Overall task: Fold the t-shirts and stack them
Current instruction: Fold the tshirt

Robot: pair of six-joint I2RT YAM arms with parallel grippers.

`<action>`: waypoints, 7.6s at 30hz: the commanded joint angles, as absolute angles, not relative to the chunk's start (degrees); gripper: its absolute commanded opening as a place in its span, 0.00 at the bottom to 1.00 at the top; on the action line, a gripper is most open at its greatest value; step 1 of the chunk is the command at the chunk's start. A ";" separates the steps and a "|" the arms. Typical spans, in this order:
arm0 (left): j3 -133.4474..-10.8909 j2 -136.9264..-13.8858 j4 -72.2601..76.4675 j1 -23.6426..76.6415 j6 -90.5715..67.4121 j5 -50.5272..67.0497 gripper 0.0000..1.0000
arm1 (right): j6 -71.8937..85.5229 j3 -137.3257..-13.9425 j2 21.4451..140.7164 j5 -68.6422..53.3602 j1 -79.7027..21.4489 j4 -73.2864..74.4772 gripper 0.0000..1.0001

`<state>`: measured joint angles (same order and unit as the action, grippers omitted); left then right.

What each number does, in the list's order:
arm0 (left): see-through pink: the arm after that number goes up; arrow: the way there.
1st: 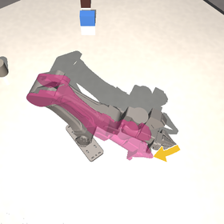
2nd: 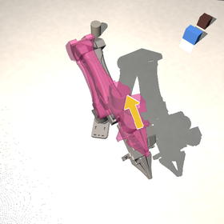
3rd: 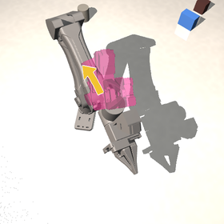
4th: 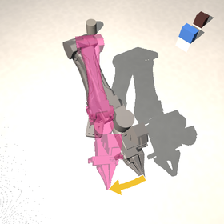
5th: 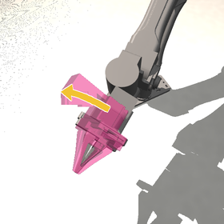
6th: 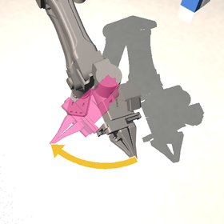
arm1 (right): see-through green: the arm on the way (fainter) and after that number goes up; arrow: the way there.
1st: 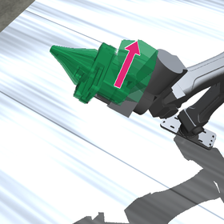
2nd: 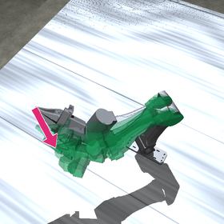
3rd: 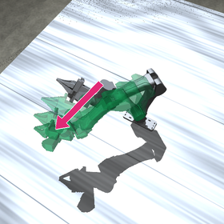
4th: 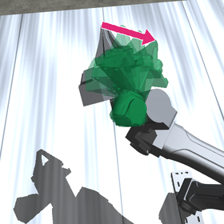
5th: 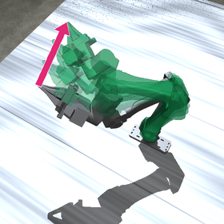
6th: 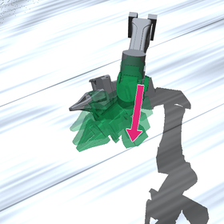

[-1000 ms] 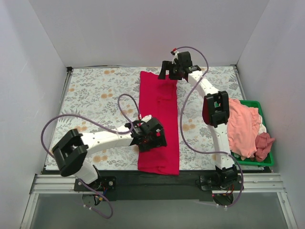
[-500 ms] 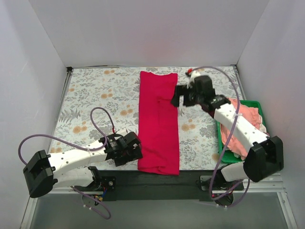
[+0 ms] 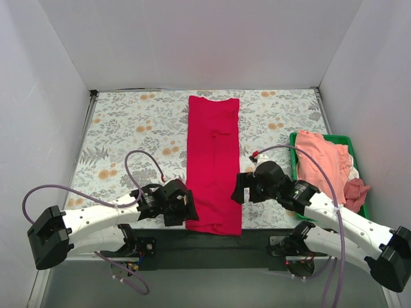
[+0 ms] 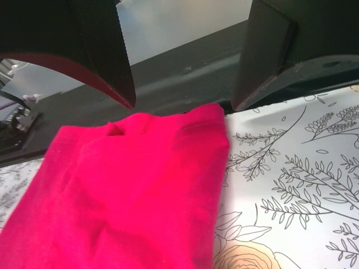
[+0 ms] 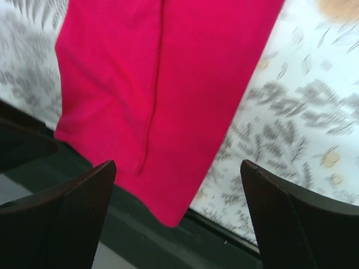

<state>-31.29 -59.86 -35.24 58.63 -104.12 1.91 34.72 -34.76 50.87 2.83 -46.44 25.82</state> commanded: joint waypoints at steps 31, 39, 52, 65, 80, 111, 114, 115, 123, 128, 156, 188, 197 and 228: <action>-22.86 -61.97 -33.57 59.06 -108.01 6.41 0.00 | 62.49 -21.19 57.74 5.54 -72.77 22.07 0.43; -20.39 -54.68 -33.93 59.33 -110.92 8.61 0.00 | 63.99 -20.39 52.83 5.01 -76.37 21.97 0.01; -37.07 -61.78 -34.54 59.06 -106.71 -7.20 0.00 | 50.46 -30.31 51.15 17.24 -68.33 24.35 0.01; -52.99 -73.12 -28.92 43.43 -95.81 -6.77 0.00 | 27.70 -47.27 64.33 13.10 -47.82 18.90 0.01; -68.81 -92.72 -27.07 30.33 -89.47 -3.52 0.00 | 22.42 -63.01 84.89 2.73 -32.79 14.06 0.01; -85.17 -113.91 -27.25 22.76 -82.09 5.10 0.71 | 18.37 -76.73 105.56 -10.28 -22.68 13.18 0.56; -84.64 -112.16 -27.25 22.68 -82.18 4.83 0.89 | 17.76 -76.20 103.80 -10.37 -22.67 13.18 0.67; -84.03 -110.58 -27.25 22.68 -82.18 4.83 0.89 | 17.32 -75.85 103.19 -11.59 -22.68 13.18 0.70; -70.86 -98.89 -25.49 22.68 -85.69 8.08 0.92 | 18.37 -61.30 91.69 -16.43 -22.85 10.99 0.88; -58.29 -91.15 -22.42 23.29 -87.45 10.89 0.93 | 19.51 -49.59 81.84 -18.28 -22.85 9.32 0.98; -46.41 -93.34 -15.47 25.49 -87.80 15.03 0.00 | 28.48 -42.45 88.50 -13.28 -26.98 2.29 0.38; -18.19 -45.28 -31.63 37.70 -102.04 15.12 0.00 | 46.93 -24.16 53.53 -0.97 -56.42 24.96 0.01; -27.77 -47.26 -31.47 37.88 -99.23 10.55 0.00 | 42.55 -33.30 57.91 6.22 -56.69 26.10 0.01; -74.26 -92.17 -24.96 26.20 -84.47 -6.07 0.00 | 20.83 -70.57 85.51 2.64 -28.75 18.28 0.01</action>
